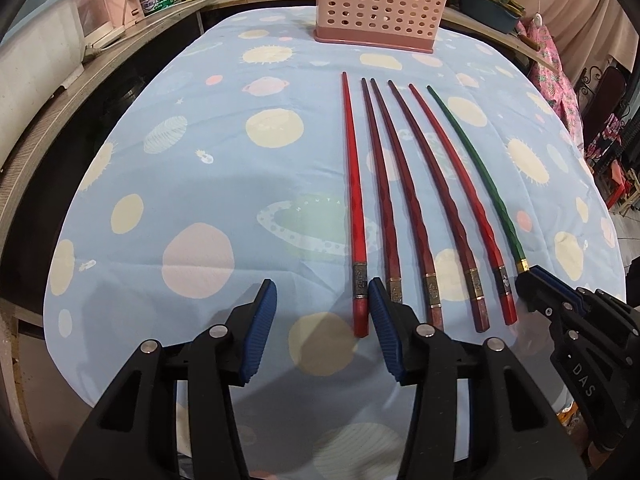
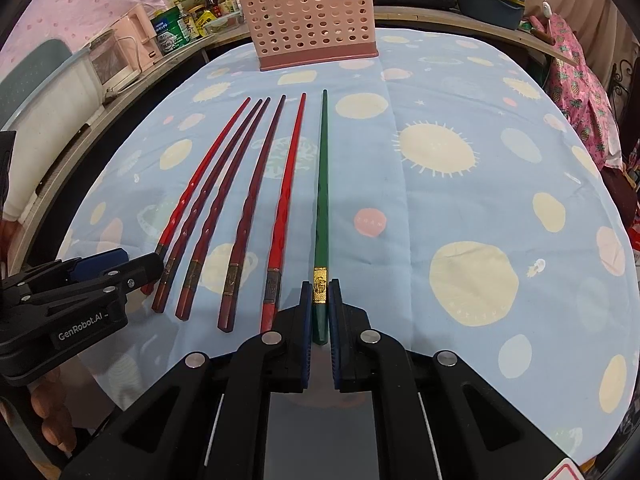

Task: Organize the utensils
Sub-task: 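Close the right tool on the green chopstick while the left tool approaches a red chopstick, then grasp the bright red chopstick with the left tool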

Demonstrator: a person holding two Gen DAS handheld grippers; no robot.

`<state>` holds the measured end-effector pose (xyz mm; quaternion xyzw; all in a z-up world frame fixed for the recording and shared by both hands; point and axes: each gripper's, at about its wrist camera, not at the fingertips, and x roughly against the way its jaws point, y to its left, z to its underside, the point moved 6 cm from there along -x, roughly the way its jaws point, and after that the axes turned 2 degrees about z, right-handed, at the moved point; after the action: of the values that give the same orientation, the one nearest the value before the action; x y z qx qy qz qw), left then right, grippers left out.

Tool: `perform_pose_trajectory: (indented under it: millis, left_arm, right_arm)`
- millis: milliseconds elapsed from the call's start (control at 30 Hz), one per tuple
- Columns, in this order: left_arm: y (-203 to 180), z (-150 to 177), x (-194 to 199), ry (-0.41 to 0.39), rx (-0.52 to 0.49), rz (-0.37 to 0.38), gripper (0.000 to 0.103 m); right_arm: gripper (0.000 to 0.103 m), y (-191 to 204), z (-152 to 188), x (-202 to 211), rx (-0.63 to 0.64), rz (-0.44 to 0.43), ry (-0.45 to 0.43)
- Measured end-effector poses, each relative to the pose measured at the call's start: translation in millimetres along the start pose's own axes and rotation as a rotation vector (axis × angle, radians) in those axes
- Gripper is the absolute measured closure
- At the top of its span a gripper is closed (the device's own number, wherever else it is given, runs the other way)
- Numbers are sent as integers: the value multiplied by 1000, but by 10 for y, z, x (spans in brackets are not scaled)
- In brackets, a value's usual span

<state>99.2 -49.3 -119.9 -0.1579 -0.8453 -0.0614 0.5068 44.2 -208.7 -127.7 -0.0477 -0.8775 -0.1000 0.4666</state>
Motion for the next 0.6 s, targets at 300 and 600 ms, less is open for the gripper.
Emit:
perform_pose_trajectory:
  millis: [300, 600]
  left_arm:
    - [28, -8, 6, 3, -4, 2, 93]
    - [47, -62, 90, -1, 4, 22, 95]
  right_arm:
    - [96, -3, 3, 1, 0, 0, 0]
    - [96, -46, -25, 61, -18, -8, -6]
